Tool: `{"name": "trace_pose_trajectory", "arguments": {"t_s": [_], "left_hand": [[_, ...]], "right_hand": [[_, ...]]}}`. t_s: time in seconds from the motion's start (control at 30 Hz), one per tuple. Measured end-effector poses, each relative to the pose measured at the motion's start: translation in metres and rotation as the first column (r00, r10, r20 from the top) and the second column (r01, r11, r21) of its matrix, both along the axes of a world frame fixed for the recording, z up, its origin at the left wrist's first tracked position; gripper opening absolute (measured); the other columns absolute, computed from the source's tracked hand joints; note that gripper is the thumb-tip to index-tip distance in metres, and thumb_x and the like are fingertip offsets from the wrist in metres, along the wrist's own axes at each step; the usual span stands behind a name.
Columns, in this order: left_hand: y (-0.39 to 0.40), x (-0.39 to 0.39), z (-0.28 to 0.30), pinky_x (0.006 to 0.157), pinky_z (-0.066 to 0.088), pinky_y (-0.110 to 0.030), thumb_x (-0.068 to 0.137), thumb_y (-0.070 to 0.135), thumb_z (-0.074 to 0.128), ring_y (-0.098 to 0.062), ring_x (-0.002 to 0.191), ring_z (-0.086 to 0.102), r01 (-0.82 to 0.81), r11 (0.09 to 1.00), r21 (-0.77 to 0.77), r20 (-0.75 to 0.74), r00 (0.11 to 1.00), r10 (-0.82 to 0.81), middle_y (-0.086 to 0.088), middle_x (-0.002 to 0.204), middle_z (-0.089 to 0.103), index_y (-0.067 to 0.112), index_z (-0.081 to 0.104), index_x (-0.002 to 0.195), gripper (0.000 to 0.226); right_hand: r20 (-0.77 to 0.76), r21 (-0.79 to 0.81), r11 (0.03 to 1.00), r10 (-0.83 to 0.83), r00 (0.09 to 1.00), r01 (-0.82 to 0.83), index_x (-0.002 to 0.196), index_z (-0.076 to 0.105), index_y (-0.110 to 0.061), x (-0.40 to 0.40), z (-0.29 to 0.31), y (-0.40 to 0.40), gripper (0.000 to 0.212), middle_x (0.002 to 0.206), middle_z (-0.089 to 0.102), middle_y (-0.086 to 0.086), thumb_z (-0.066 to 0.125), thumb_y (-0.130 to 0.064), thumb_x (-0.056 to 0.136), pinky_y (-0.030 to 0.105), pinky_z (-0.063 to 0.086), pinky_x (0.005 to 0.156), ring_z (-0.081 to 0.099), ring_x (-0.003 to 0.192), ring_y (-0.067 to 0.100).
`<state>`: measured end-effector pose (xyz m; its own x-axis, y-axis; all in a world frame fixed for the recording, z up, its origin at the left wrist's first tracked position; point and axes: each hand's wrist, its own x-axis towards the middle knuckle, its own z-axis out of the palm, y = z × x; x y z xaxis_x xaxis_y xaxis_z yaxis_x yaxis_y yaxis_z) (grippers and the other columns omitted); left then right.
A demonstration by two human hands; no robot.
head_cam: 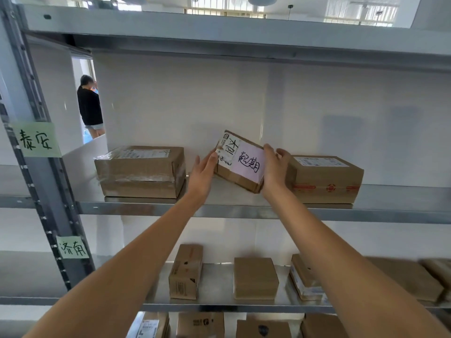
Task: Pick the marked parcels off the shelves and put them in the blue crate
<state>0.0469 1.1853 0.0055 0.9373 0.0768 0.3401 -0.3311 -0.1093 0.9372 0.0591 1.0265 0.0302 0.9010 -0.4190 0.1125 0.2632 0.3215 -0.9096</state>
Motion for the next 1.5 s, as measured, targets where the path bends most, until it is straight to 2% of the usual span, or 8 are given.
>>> {"name": "trace_pose_trajectory", "arguments": {"t_s": [0.23,0.33,0.47,0.77,1.0,1.13,1.27,1.5], "left_hand": [[0.001,-0.001,-0.001,0.092,0.036,-0.011,0.105,0.04,0.027,-0.002,0.114,0.051,0.06,0.988,-0.144,0.037,0.998,-0.055,0.019,0.118,0.058,0.026,0.044,0.142,0.044],[-0.004,-0.002,0.001,0.099,0.031,-0.018,0.105,0.043,0.026,0.002,0.114,0.049,0.053,0.986,-0.159,0.037,0.998,-0.048,0.021,0.122,0.055,0.029,0.04,0.146,0.045],[-0.01,-0.003,0.01,0.097,0.028,-0.016,0.105,0.041,0.025,0.0,0.118,0.042,0.073,0.985,-0.154,0.064,0.996,-0.064,0.016,0.13,0.049,0.028,0.032,0.15,0.048],[-0.02,-0.008,0.013,0.08,0.034,0.002,0.106,0.037,0.024,0.011,0.105,0.049,0.072,0.987,-0.145,0.077,0.995,-0.062,0.014,0.125,0.052,0.026,0.038,0.146,0.044],[-0.101,-0.023,0.028,0.11,0.039,-0.033,0.105,0.03,0.033,-0.016,0.125,0.052,0.114,0.963,-0.246,0.143,0.987,-0.08,-0.003,0.135,0.057,0.014,0.051,0.137,0.04],[-0.178,-0.043,0.019,0.109,0.039,-0.029,0.105,0.031,0.035,-0.017,0.127,0.051,0.306,0.908,-0.287,0.124,0.952,-0.281,-0.003,0.135,0.057,0.013,0.051,0.138,0.041],[-0.248,-0.081,0.005,0.088,0.036,0.002,0.105,0.03,0.035,-0.008,0.123,0.051,0.433,0.851,-0.297,0.084,0.9,-0.428,0.001,0.137,0.055,0.01,0.049,0.14,0.043],[-0.357,-0.139,-0.019,0.109,0.036,-0.024,0.106,0.026,0.03,-0.014,0.126,0.05,0.614,0.761,-0.211,0.029,0.782,-0.623,-0.005,0.137,0.056,0.009,0.051,0.138,0.042]], "right_hand": [[0.08,-0.097,0.992,0.086,0.993,-0.078,0.079,0.071,-0.02,0.0,0.02,-0.003,0.027,0.065,0.069,-0.012,0.055,-0.039,0.09,0.023,0.05,0.06,0.065,0.057,0.003],[0.119,-0.182,0.973,0.167,0.979,-0.143,0.105,0.074,-0.031,-0.002,0.016,0.001,0.031,0.089,0.077,-0.011,0.046,-0.04,0.098,0.021,0.056,0.07,0.072,0.082,0.004],[0.107,-0.236,0.965,0.143,0.984,-0.115,0.149,0.039,-0.032,-0.005,0.011,0.007,0.049,0.137,0.06,-0.005,0.032,-0.048,0.103,0.026,0.048,0.097,0.06,0.116,0.007],[0.106,-0.248,0.966,0.107,0.989,-0.078,0.145,0.044,-0.031,-0.01,0.012,0.002,0.048,0.14,0.056,-0.006,0.028,-0.048,0.103,0.033,0.037,0.111,0.052,0.127,0.011],[0.12,-0.203,0.964,-0.148,0.982,0.171,0.132,0.043,-0.021,-0.048,0.019,-0.07,0.036,0.103,0.068,-0.011,0.035,-0.038,0.101,0.015,0.047,0.07,0.062,0.089,-0.001],[0.126,-0.229,0.909,-0.327,0.936,0.349,0.111,0.048,-0.018,-0.092,0.014,-0.141,0.024,0.112,0.07,0.005,0.034,-0.032,0.098,0.027,0.048,0.078,0.063,0.098,0.017],[0.149,-0.232,0.853,-0.445,0.883,0.468,0.112,0.052,-0.014,-0.146,0.004,-0.203,0.028,0.111,0.066,0.014,0.034,-0.031,0.099,0.029,0.049,0.078,0.06,0.094,0.02],[0.037,-0.199,0.752,-0.635,0.772,0.628,0.113,0.064,-0.019,-0.238,-0.029,-0.294,0.04,0.109,0.072,0.003,0.034,-0.043,0.102,0.038,0.052,0.091,0.066,0.105,0.021]]}}
